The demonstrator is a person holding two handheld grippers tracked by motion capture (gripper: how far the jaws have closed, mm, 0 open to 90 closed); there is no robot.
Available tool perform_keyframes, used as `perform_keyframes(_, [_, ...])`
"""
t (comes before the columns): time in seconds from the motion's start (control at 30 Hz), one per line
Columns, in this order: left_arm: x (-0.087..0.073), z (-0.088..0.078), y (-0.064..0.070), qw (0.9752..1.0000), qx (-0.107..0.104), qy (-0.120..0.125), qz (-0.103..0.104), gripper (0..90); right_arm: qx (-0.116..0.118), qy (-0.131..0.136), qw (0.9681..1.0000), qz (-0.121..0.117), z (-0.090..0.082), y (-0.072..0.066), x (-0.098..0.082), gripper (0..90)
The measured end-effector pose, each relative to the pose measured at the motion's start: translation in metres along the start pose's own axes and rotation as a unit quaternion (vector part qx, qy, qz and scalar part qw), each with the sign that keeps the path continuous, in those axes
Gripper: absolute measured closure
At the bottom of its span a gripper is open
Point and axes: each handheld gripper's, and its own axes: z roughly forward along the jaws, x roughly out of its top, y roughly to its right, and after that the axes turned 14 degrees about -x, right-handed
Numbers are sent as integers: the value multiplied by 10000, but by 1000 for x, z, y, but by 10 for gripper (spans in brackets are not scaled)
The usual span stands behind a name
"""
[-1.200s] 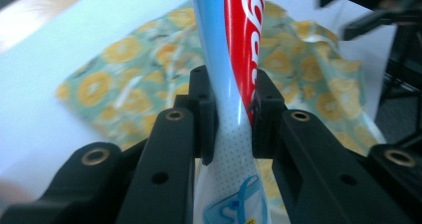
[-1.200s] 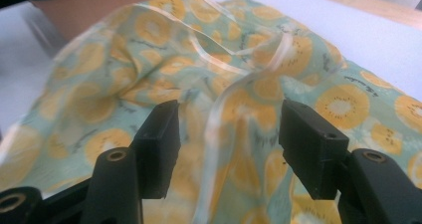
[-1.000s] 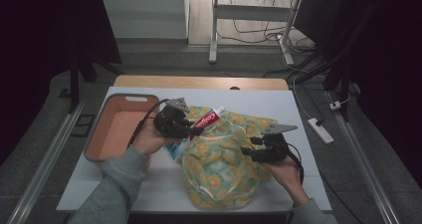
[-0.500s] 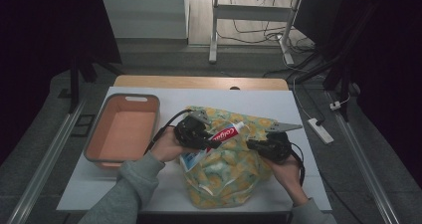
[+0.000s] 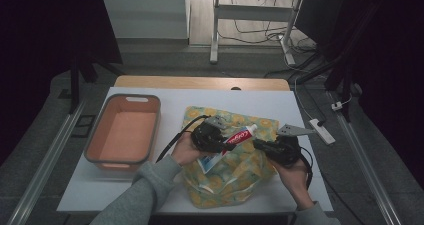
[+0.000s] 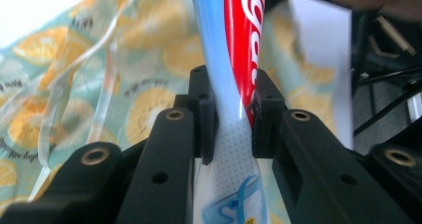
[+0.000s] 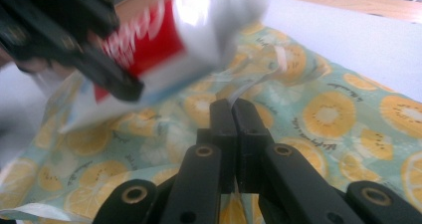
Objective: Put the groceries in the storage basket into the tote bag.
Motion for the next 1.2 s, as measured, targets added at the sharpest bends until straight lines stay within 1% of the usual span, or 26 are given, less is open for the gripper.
perform_keyframes(0.07, [-5,4,-3,9999,-65,-134,-28,758,-54,58,9999,78,-2,3,-1,882])
perform_keyframes(0.17, [-10,7,-1,9995,-77,-317,40,758,-141,117,9997,160,-5,6,-1,884])
perform_keyframes(0.27, [-15,8,3,9981,-14,-604,120,757,-220,152,9994,212,-7,9,-2,884])
perform_keyframes(0.33, [-18,9,5,9971,0,-738,176,757,-262,207,9992,239,-8,10,-2,884])
perform_keyframes(0.4, [-20,11,7,9957,-19,-891,253,757,-297,233,9990,235,-9,10,-2,885])
perform_keyframes(0.47, [-22,16,9,9928,0,-1140,366,757,-339,285,9988,218,-11,11,-2,885])
perform_keyframes(0.53, [-23,22,10,9901,7,-1349,393,756,-337,317,9987,209,-12,11,-2,885])
perform_keyframes(0.57, [-23,26,9,9892,-11,-1418,363,756,-311,365,9987,197,-12,10,-2,885])
perform_keyframes(0.63, [-24,31,6,9879,-18,-1520,300,756,-248,428,9987,136,-13,8,-1,885])
perform_keyframes(0.7, [-24,37,4,9867,-67,-1595,295,755,-209,490,9985,98,-15,5,0,885])
perform_keyframes(0.8, [-21,47,7,9851,-271,-1663,333,754,-174,504,9986,15,-16,2,2,885])
perform_keyframes(0.83, [-19,50,8,9842,-301,-1708,353,753,-151,502,9986,13,-16,1,2,886])
perform_keyframes(0.9, [-17,58,10,9824,-276,-1808,392,751,-114,504,9987,-13,-15,0,1,885])
perform_keyframes(0.97, [-16,64,9,9801,-298,-1928,360,746,-89,475,9988,-18,-15,0,1,885])
perform_keyframes(1.0, [-17,66,7,9803,-274,-1925,341,739,-88,469,9989,-20,-15,0,1,885])
perform_keyframes(1.03, [-17,64,7,9827,-193,-1806,355,714,-85,464,9989,-21,-15,0,1,886])
perform_keyframes(1.07, [-15,58,7,9854,-165,-1662,323,660,-89,458,9989,-22,-15,1,0,885])
perform_keyframes(1.1, [-13,50,7,9884,-135,-1483,311,600,-90,450,9989,-18,-16,1,0,885])
perform_keyframes(1.13, [-12,40,8,9912,-65,-1287,310,579,-81,449,9990,-8,-16,2,0,885])
perform_keyframes(1.17, [-10,33,9,9925,11,-1180,308,546,-78,455,9989,10,-16,3,-1,885])
perform_keyframes(1.2, [-10,20,11,9944,147,-998,309,506,-72,451,9990,-2,-16,3,-1,885])
